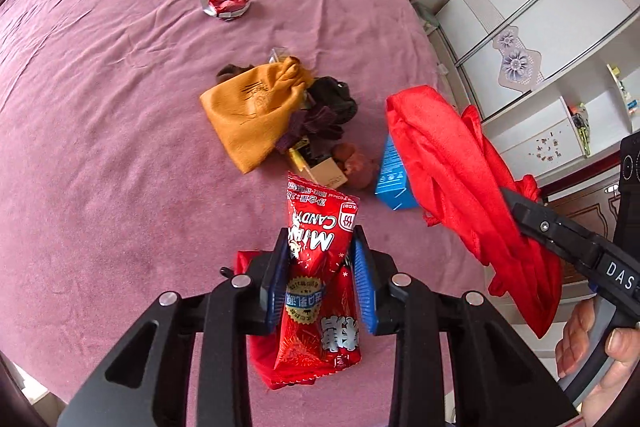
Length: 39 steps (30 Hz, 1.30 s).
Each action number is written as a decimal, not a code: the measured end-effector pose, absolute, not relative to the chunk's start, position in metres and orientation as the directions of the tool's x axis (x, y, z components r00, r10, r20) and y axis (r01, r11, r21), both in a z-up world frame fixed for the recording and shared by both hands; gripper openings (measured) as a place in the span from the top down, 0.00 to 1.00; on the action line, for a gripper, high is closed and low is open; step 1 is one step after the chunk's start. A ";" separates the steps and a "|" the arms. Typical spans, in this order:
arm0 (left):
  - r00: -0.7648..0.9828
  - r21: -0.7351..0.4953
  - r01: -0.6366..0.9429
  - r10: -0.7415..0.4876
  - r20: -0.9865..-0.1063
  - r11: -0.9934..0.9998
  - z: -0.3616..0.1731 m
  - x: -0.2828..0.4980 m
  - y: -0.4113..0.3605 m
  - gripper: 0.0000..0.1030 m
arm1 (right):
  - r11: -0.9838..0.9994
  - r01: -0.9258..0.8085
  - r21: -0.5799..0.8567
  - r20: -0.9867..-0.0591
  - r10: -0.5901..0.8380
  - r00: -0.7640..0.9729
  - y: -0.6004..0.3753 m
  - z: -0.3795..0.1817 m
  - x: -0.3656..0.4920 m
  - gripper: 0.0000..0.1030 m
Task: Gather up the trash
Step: 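Carry both items over the yellow bin and open both tools to drop them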
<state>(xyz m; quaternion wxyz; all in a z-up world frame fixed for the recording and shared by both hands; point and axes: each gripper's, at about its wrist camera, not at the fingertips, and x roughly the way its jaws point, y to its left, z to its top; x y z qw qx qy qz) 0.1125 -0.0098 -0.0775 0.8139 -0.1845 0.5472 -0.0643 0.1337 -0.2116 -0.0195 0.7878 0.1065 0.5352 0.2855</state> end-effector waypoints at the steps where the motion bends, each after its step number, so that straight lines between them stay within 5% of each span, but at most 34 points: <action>1: 0.394 -0.374 -0.076 -0.317 -0.863 0.924 -0.071 0.111 -0.021 0.70 | 0.817 -0.320 0.479 -0.779 0.564 0.273 -0.222 -0.017 0.132 0.89; 17: 0.277 -0.384 0.285 -0.460 -0.844 0.878 -0.039 0.138 -0.254 0.70 | 0.887 -0.002 0.462 -0.801 0.418 0.429 -0.451 -0.007 0.097 0.89; 39: 0.012 -0.348 0.573 -0.433 -0.901 0.742 -0.118 0.178 -0.509 0.70 | 0.805 0.375 0.459 -0.860 0.295 0.417 -0.663 -0.098 0.075 0.89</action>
